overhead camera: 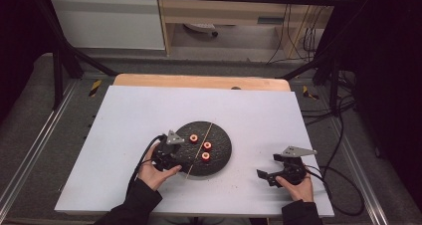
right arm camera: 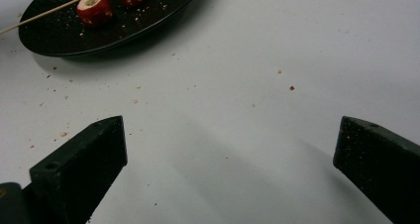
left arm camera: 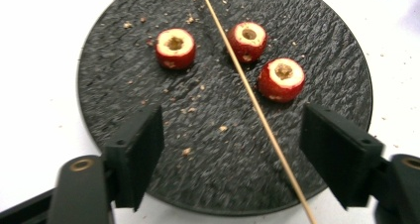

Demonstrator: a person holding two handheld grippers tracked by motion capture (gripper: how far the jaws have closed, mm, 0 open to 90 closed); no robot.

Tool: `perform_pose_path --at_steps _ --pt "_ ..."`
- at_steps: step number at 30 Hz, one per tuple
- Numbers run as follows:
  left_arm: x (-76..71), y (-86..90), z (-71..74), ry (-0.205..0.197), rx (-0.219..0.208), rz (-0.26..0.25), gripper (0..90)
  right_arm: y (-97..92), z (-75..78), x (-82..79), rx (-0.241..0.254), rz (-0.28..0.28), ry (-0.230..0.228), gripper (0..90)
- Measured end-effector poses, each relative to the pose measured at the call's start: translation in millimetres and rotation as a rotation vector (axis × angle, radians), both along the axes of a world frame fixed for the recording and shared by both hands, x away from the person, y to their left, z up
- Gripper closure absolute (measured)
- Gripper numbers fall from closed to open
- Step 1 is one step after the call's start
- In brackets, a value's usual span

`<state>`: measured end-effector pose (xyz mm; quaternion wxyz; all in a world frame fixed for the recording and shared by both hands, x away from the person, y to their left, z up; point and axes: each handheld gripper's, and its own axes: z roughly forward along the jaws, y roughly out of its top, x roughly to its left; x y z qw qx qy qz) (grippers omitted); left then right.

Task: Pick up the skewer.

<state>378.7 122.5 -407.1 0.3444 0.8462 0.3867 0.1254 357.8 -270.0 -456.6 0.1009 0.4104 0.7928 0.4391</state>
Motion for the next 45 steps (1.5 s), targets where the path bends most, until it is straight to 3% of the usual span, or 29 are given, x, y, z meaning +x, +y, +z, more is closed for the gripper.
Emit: perform_pose_path --at_steps 8,10,14,28,45 --pt "4.1 -17.8 -6.3 0.069 0.036 -0.006 40.6 0.1 0.0 0.1 0.002 0.001 0.0 0.9" --pt "4.9 -20.5 -7.2 0.087 0.043 0.004 46.9 0.1 -0.1 0.1 0.001 0.003 0.004 0.9" --pt "6.3 -25.0 -8.0 0.109 0.059 0.019 51.5 0.1 0.0 0.1 0.001 0.003 0.004 0.9" --pt "5.0 -38.6 -12.3 0.139 0.109 0.061 66.8 0.8 -0.7 0.4 0.004 0.006 0.006 0.9" --pt "1.2 -41.8 -10.9 0.15 0.124 0.13 80.5 1.0 -1.2 0.7 0.003 0.011 0.009 0.9"
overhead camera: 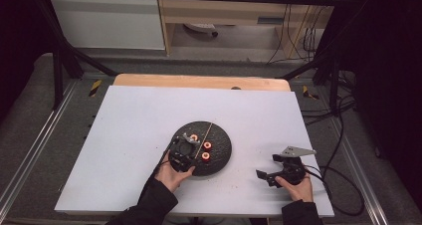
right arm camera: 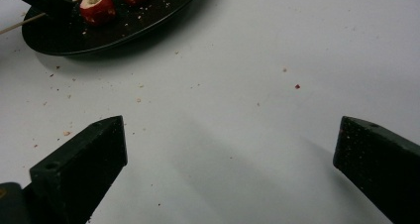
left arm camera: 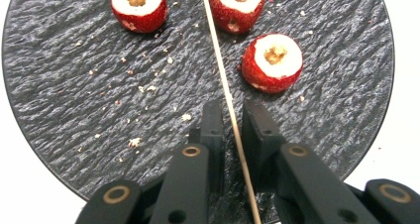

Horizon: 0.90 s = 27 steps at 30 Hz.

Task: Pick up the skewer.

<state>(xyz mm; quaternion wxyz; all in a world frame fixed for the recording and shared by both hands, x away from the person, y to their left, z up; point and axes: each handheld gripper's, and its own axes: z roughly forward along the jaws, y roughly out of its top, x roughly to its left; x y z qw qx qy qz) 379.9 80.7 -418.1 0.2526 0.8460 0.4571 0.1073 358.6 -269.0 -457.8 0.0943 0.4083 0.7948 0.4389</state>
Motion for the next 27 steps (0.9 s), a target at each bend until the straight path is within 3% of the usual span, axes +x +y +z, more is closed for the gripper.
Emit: perform_pose_path --at_steps 13,19,27 --pt "0.5 1.9 -0.5 -0.008 0.011 0.044 87.4 0.3 -0.3 -0.1 0.0 0.0 0.003 0.9" --pt "-0.3 4.3 -0.1 -0.012 -0.004 0.037 87.6 0.5 -0.6 0.0 -0.002 0.0 0.003 0.9" --pt "-3.0 13.7 5.9 -0.056 -0.041 0.006 87.9 0.6 -0.4 -0.5 -0.003 -0.003 0.007 0.9"
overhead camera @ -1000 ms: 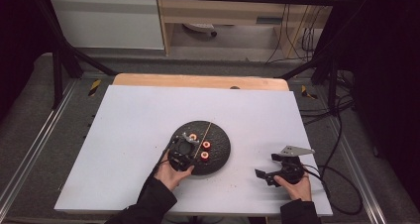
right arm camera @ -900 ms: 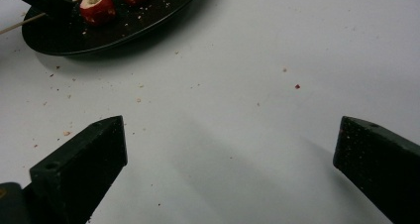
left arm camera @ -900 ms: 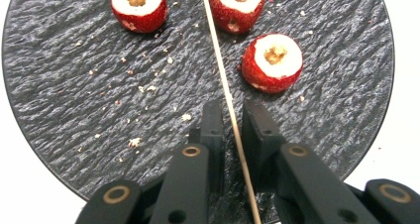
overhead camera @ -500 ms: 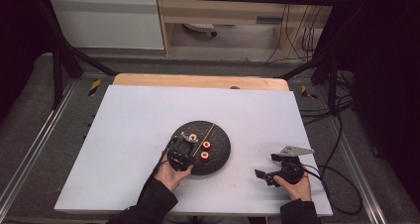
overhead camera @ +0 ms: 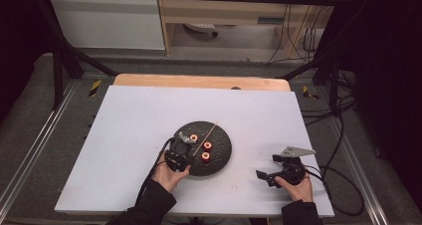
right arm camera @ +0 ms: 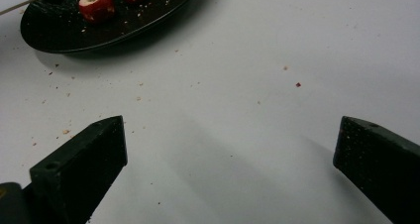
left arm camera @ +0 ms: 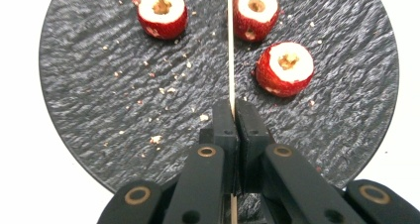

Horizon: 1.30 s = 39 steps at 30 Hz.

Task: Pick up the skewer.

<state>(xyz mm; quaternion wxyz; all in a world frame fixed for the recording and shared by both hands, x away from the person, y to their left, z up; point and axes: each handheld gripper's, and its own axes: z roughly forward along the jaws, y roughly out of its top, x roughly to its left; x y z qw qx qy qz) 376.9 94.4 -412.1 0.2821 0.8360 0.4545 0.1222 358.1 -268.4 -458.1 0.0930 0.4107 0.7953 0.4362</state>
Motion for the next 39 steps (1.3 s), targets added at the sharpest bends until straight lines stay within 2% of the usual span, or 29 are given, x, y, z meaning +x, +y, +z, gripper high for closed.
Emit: perform_pose_path --at_steps 4,13,17,25,31,33,36,39 --pt "-2.6 9.0 4.3 -0.033 -0.022 -0.026 87.9 -0.3 0.2 0.0 -0.001 0.001 -0.003 0.9" --pt "-9.8 39.3 9.0 -0.083 -0.099 -0.095 87.9 -0.1 0.1 -0.3 0.0 -0.001 -0.001 0.9" --pt "-16.2 52.9 10.1 -0.126 -0.125 -0.115 87.9 0.6 -0.5 -0.4 -0.001 -0.002 0.002 0.8" --pt "-30.9 87.4 8.7 -0.185 -0.185 -0.149 87.9 0.9 -0.3 -0.4 0.006 -0.004 0.003 0.7" --pt "-40.3 112.0 2.7 -0.209 -0.247 -0.165 87.9 3.7 1.1 0.0 0.003 -0.006 0.005 0.6" --pt "-42.7 117.1 0.5 -0.212 -0.251 -0.165 87.9 5.7 1.5 0.4 0.01 -0.007 0.007 0.5" --pt "-45.5 123.3 -3.1 -0.217 -0.257 -0.172 87.9 10.4 4.0 1.3 -0.006 -0.019 0.017 0.6" --pt "-45.7 128.2 -5.3 -0.218 -0.268 -0.171 87.9 17.3 6.8 2.4 -0.007 -0.012 0.009 0.5"
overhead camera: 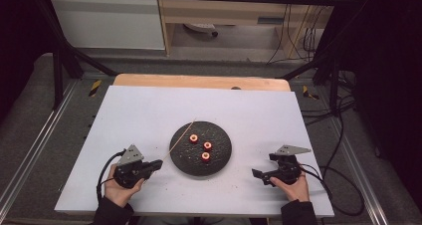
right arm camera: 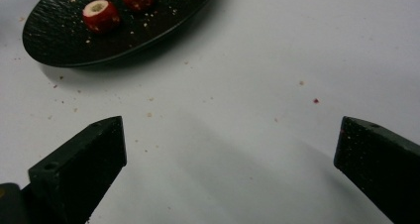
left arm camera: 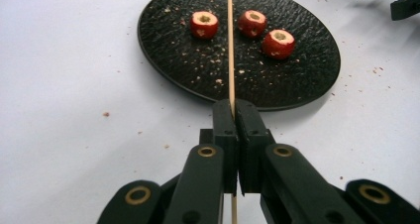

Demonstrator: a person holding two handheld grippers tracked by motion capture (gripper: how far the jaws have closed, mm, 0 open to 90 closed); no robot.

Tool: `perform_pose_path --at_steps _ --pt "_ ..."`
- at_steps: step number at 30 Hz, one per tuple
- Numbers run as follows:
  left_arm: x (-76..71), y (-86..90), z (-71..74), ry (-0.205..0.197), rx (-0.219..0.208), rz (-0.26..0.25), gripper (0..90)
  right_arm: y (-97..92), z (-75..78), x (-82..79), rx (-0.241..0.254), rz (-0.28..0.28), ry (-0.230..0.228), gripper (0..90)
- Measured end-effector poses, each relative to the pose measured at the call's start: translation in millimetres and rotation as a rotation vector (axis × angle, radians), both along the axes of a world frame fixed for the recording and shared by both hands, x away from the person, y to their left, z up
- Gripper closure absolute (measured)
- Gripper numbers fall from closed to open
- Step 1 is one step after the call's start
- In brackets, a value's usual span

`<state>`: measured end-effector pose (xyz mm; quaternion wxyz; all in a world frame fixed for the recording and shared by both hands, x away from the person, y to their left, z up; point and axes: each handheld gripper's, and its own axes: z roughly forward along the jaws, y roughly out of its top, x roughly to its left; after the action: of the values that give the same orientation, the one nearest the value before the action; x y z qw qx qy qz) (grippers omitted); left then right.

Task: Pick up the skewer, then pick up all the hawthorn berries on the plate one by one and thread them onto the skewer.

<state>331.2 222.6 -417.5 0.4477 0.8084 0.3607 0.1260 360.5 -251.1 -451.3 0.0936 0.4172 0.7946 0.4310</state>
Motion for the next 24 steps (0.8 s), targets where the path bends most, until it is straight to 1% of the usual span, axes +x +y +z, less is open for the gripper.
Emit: perform_pose_path --at_steps 2,3,7,12,14,21,24 --pt "-0.1 2.3 -1.4 -0.004 0.002 0.003 87.9 5.6 1.8 1.1 -0.004 -0.001 0.005 0.6" --pt "0.1 3.4 -2.5 -0.003 0.005 -0.005 87.9 8.4 2.7 2.0 -0.02 0.002 -0.001 0.6" --pt "-0.8 8.0 -6.4 -0.009 0.001 -0.008 87.9 20.6 7.3 3.4 -0.038 0.011 0.005 0.6" --pt "-1.7 10.4 -7.3 -0.012 -0.002 -0.016 87.9 35.6 12.2 6.3 -0.035 0.026 0.014 0.6" --pt "-2.0 10.4 -8.0 -0.006 -0.005 -0.024 87.9 41.0 14.2 7.7 -0.037 0.033 0.01 0.6" --pt "-3.1 10.3 -11.0 -0.006 0.002 -0.027 87.9 57.9 22.0 11.5 -0.041 0.052 0.017 0.8" --pt "-3.3 9.6 -11.5 -0.008 0.009 -0.034 87.9 64.1 24.7 14.3 -0.039 0.048 0.028 1.1"
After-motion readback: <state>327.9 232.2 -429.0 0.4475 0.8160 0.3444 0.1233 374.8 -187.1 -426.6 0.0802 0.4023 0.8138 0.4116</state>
